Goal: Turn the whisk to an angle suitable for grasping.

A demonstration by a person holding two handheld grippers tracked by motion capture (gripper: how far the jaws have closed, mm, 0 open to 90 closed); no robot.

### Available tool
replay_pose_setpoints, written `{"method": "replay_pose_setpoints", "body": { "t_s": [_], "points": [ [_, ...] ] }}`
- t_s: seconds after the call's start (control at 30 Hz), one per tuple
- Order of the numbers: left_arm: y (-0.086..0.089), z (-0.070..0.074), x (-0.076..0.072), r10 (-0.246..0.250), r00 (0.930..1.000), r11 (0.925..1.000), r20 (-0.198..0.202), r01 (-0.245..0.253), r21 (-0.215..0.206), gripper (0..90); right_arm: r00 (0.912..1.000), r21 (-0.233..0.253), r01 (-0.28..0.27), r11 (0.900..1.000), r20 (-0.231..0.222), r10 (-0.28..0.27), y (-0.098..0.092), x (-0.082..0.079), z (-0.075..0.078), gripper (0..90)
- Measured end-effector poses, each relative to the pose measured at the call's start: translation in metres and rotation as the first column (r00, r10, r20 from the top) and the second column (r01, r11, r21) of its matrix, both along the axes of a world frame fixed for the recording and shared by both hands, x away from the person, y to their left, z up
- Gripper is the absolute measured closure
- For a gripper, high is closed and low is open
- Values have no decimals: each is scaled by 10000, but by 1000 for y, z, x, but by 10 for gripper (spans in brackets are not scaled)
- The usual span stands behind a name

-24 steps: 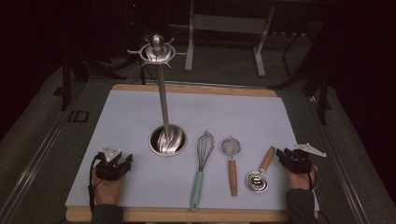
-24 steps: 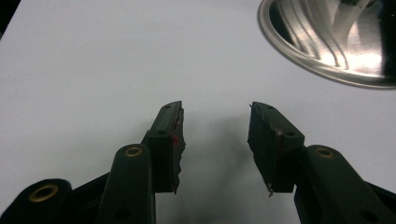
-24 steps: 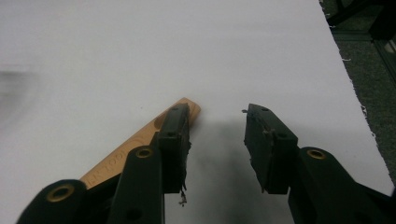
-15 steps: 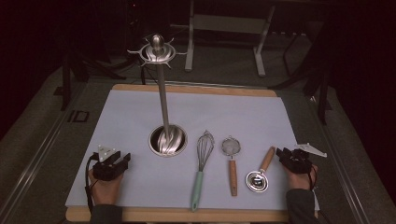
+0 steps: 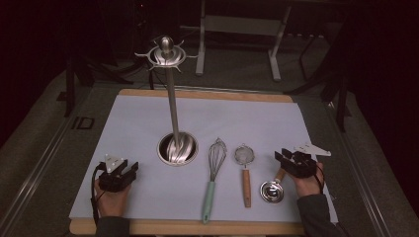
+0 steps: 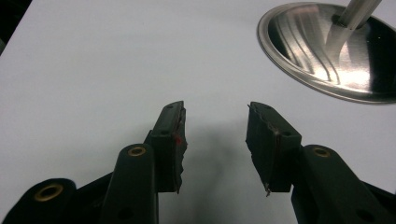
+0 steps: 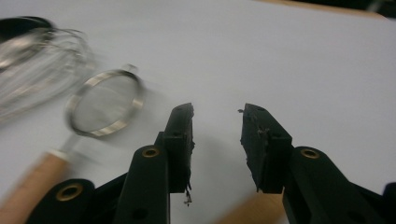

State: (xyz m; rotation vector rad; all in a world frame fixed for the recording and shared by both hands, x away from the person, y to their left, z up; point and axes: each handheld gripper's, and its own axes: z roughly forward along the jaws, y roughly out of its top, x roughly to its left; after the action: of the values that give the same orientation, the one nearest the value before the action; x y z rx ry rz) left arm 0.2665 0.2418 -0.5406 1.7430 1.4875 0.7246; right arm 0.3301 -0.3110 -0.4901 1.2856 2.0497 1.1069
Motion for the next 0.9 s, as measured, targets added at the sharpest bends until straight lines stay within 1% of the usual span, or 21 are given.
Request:
{"method": "replay_pose_setpoints", "body": {
  "t_s": [0.13,0.17,0.2,0.23,0.4,0.5,0.53,0.57,0.6,0.67,0.9],
  "points": [
    [0,0,0,-19,10000,10000,17,19,32,572,9979,208,-641,9977,92,639,18,5,11,643],
    [0,0,0,-23,10000,10000,26,23,32,572,9951,247,-982,9949,136,979,30,9,16,643],
    [-1,0,0,-28,10000,10000,33,28,33,572,9951,247,-982,9949,136,979,30,9,16,643],
    [-1,0,0,-24,10000,10000,35,24,40,572,9937,248,-1120,9934,136,1117,35,10,18,643],
    [-1,0,0,-49,10000,10000,-4,49,83,572,9828,202,-1839,9827,190,1836,61,15,25,648],
    [-1,0,0,-54,10000,9999,6,53,102,572,9749,229,-2224,9747,190,2220,75,16,28,649],
    [-1,0,0,-54,10000,9999,6,53,102,572,9749,229,-2224,9747,190,2220,75,16,28,649],
    [-1,0,0,-55,10000,9999,14,54,109,572,9712,195,-2377,9711,214,2373,80,16,29,649],
    [-1,0,0,-63,10000,9999,14,63,119,572,9632,166,-2684,9632,168,2681,89,14,30,649],
    [-1,0,0,-72,10000,9999,13,72,121,572,9551,107,-2962,9551,145,2960,98,11,30,649],
    [-2,0,0,-86,10000,9998,-3,86,161,572,9264,-209,-3766,9262,-110,3764,119,-1,24,640]
  ]
}}
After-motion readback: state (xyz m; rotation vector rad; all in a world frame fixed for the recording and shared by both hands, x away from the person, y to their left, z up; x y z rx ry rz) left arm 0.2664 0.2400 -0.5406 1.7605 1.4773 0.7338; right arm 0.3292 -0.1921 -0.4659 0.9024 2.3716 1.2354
